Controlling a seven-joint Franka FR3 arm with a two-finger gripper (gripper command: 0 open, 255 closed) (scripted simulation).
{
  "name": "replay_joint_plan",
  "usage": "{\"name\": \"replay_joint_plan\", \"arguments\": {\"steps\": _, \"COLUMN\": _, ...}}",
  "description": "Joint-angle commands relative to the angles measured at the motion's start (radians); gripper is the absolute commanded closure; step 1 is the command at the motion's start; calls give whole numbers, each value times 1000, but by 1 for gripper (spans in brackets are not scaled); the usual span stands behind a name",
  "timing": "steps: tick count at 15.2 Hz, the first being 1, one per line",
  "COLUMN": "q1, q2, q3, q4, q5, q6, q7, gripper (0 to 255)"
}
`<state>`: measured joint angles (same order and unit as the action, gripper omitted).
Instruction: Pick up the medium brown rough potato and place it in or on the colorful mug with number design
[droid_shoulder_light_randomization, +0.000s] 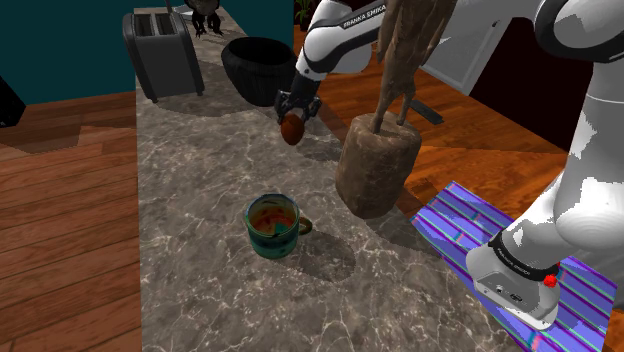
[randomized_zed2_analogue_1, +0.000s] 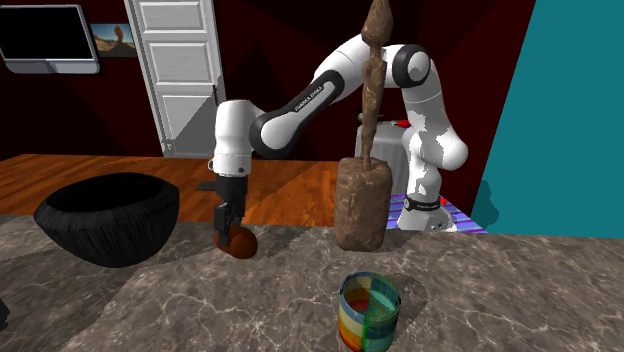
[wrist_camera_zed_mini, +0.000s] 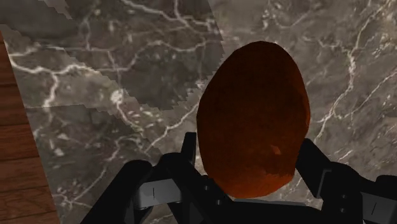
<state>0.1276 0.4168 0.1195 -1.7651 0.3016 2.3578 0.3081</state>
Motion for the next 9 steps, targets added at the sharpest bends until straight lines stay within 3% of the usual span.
{"name": "replay_joint_plan", "arguments": {"steps": 1, "q1": -1, "q2": -15, "q3": -2, "q4": 9, "q5": -3, "q6": -23, "q7": 5, "gripper": 255}}
{"name": "replay_joint_plan", "arguments": {"steps": 9, "q1": -2, "q2": -59, "q3": -6, "q4": 53, "q5": -17, "q6": -110, "q7": 33, "gripper": 255}}
